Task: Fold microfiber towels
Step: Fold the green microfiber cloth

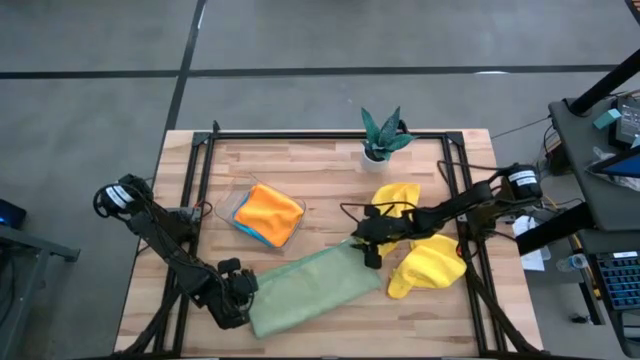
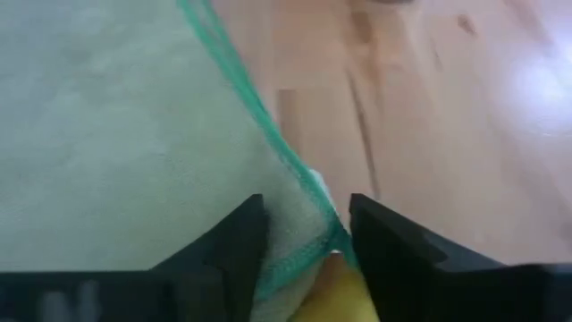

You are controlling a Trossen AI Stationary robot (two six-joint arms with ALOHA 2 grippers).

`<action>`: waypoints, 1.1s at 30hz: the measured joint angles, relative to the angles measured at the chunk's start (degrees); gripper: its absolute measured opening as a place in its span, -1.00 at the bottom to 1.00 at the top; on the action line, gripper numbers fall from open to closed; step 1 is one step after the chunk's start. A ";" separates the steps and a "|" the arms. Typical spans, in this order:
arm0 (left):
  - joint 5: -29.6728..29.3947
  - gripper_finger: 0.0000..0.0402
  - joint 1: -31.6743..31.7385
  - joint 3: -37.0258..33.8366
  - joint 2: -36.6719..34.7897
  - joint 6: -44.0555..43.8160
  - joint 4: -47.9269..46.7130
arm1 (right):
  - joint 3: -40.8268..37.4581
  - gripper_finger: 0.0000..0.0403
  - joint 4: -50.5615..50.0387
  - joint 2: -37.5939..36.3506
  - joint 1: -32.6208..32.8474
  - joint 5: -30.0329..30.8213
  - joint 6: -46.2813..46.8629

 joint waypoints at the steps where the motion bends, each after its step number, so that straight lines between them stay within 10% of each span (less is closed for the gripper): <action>1: 0.02 -0.97 0.00 0.00 0.00 0.00 -0.08 | 0.26 -0.32 0.22 0.61 0.01 -0.08 -0.17; 7: 1.86 -0.99 0.00 0.00 -0.37 -0.34 -0.13 | 1.28 -0.90 -0.42 0.58 -0.01 -0.07 -0.66; 33: -7.15 -1.00 0.13 0.48 -2.69 -0.42 -8.78 | 1.28 -0.95 -14.19 -11.50 3.64 7.58 0.94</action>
